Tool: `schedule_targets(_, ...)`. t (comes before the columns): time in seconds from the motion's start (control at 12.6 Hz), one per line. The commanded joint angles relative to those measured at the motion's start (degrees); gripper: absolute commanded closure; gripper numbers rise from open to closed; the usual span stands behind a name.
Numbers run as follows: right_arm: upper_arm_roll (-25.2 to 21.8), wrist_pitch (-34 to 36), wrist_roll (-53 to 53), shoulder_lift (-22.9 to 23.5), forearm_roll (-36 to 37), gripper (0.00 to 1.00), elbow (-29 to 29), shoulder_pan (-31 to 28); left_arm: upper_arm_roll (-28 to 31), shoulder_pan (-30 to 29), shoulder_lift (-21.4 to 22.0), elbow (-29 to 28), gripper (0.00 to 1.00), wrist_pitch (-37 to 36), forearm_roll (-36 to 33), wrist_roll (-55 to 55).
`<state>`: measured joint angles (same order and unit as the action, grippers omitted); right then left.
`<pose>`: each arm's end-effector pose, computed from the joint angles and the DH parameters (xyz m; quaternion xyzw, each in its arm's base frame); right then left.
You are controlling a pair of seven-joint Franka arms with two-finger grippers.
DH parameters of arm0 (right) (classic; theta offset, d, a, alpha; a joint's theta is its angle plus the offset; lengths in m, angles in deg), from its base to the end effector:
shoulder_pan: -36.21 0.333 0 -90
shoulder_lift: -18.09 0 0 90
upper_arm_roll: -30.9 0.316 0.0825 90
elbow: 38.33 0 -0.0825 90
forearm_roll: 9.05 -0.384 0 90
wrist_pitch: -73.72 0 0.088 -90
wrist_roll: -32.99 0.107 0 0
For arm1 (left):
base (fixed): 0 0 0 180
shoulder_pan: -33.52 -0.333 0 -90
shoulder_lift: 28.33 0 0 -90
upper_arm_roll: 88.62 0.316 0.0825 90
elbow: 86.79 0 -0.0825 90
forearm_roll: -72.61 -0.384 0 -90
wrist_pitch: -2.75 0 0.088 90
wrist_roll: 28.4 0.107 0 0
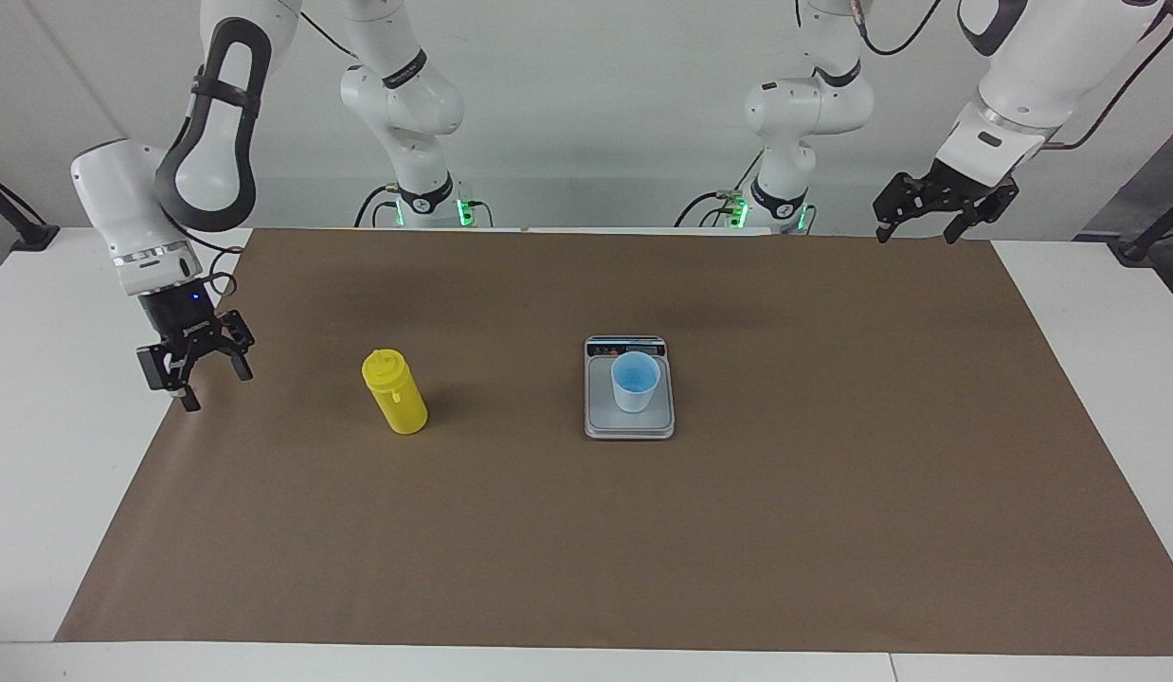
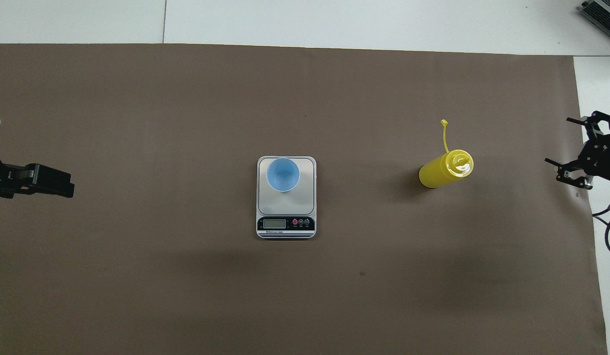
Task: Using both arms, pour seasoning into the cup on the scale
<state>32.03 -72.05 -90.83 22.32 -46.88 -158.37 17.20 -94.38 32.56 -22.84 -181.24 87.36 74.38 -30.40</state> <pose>0.5581 -0.1883 0.4245 0.7428 0.6036 0.2749 0.0912 0.5118 -0.0492 0.6313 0.9989 -0.0249 -0.0388 0.0083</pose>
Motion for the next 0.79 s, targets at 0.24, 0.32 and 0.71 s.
schedule_targets(0.24, 0.28, 11.27, 31.29, -3.61, 23.73, 0.0, 6.21, 4.85, 0.31, -0.01, 1.63, -1.87, 0.0, 1.69, -0.54, 0.33)
schedule_targets(0.32, 0.36, 13.21, 36.83, -4.23, 27.34, 0.0, 6.91, 6.17, 0.31, 0.16, 1.72, -1.96, 0.0, 1.61, -0.54, 0.42)
schedule_targets(0.71, 0.8, 28.49, 65.31, -4.58, 37.66, 0.0, 14.29, 11.53, 1.1, -0.36, 1.54, -0.73, 0.0, 0.55, 0.86, 0.16)
